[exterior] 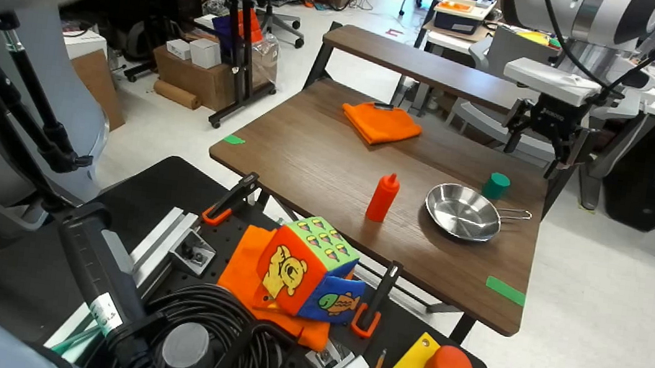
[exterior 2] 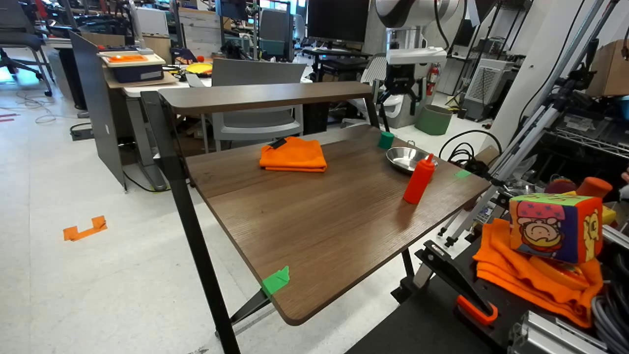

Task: Put the green cylinder on the metal plate

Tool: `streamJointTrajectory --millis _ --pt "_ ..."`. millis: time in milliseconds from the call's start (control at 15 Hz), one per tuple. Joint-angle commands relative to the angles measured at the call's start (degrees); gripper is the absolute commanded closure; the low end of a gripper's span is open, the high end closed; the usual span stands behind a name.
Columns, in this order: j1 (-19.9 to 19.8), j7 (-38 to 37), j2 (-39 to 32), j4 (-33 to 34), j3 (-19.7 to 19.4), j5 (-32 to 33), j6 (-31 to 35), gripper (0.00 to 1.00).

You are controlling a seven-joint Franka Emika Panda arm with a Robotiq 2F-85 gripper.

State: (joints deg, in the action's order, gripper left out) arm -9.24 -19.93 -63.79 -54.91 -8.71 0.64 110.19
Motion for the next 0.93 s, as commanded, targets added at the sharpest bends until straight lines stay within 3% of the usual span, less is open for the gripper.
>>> streamJointTrajectory --millis 0,467,867 --pt "1.09 -2.24 -5.6 7.98 -0.88 0.47 -2.55 0.0" --pt "3.02 -3.25 -10.8 13.03 -1.47 1.7 -2.88 0.0" --pt "4.73 -4.77 -12.38 13.47 -3.27 4.0 -4.61 0.0"
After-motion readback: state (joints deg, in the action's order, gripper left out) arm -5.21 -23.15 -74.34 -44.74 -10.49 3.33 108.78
